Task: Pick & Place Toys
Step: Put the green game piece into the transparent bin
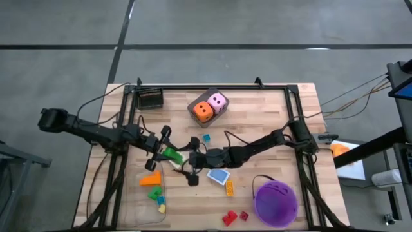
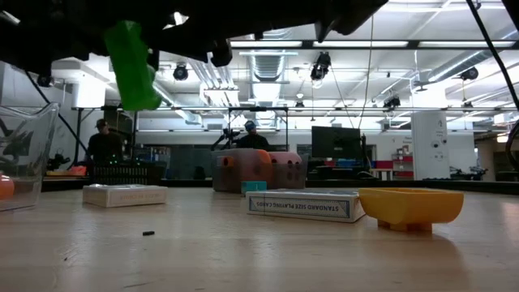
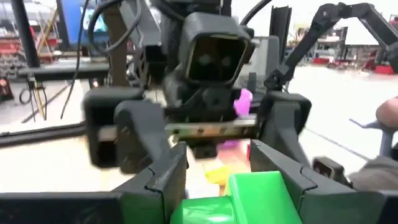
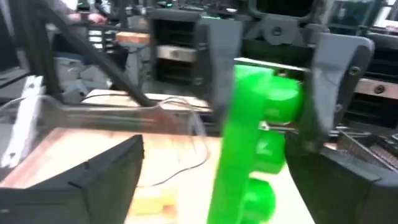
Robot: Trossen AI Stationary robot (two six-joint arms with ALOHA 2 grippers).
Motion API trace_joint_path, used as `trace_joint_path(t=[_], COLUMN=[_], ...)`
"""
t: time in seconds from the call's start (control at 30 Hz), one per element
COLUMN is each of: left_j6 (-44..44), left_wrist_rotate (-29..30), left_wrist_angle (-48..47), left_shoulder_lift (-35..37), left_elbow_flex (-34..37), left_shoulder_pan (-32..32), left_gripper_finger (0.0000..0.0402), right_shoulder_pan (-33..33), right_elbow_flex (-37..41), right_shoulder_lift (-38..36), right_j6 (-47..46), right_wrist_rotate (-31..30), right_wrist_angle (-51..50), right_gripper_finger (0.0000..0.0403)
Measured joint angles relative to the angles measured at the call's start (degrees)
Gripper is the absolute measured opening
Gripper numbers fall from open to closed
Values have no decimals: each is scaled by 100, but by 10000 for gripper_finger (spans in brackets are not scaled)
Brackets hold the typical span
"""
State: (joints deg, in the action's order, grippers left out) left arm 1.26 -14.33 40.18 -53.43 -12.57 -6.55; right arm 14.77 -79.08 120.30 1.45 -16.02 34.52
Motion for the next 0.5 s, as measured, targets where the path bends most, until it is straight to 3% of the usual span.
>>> trace_joint_path(t=[0.2,0.5], left_j6=[-185,-275], left_wrist_rotate=[17,16], left_wrist_angle=[-875,-2799], left_shoulder_lift=[827,2146], left_elbow_flex=[6,-273], left_shoulder_pan=[-26,-611], left_gripper_finger=[160,160], right_shoulder_pan=[251,611], right_elbow_flex=[299,1009], right_shoulder_lift=[-2,-532], right_j6=[142,332], right_wrist_rotate=[44,9], right_wrist_angle=[269,849], right_gripper_finger=[389,340])
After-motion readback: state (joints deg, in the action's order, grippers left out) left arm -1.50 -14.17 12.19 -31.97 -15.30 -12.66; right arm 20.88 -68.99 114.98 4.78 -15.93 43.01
